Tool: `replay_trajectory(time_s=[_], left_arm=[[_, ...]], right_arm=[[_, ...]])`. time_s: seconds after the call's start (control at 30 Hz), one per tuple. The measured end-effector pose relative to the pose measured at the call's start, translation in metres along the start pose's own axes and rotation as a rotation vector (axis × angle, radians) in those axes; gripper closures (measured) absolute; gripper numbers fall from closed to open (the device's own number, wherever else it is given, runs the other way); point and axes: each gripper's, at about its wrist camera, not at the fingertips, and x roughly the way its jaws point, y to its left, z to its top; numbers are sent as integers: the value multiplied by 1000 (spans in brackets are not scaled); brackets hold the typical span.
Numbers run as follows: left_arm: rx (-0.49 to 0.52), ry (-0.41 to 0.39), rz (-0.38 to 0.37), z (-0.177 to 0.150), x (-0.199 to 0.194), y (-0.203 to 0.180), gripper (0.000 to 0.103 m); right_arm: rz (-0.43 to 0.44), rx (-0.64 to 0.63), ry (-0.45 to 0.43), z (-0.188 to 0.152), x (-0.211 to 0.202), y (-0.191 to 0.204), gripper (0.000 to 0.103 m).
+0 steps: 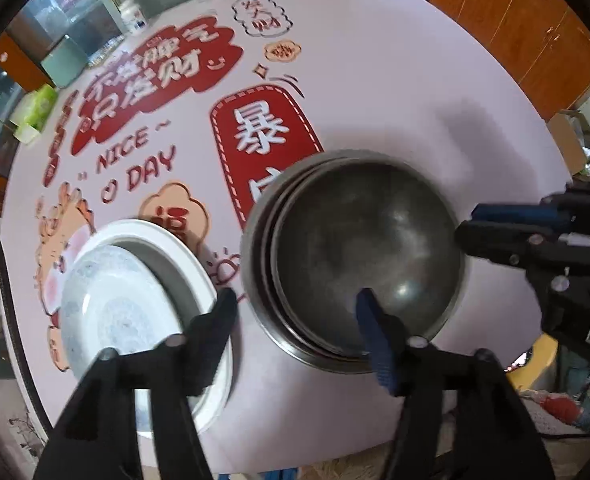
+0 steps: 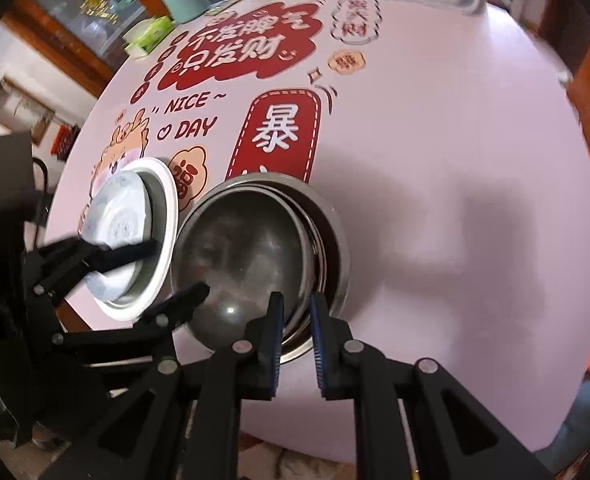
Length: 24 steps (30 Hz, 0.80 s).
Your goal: Organize plates and bowls
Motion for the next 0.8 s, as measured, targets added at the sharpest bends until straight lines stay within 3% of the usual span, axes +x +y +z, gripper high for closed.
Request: replay_trajectory(time_s=[0.1,0.47,0.67,0.8], left_arm=[[2,-6,1,-1,-5,2,41],[-46,-25,1,-6,-20,10,40],[-59,-60,8,-6,-35,11,37],[-75,-94,12,-7,-47,14,30]], right_arm=[[-30,-51,0,0,-6,2,77],[-91,-167,-2,-5,-33,6,77],[-70,-142,-38,-8,-45,6,77],[-64,-89,-80,-10,-51,-3,68]])
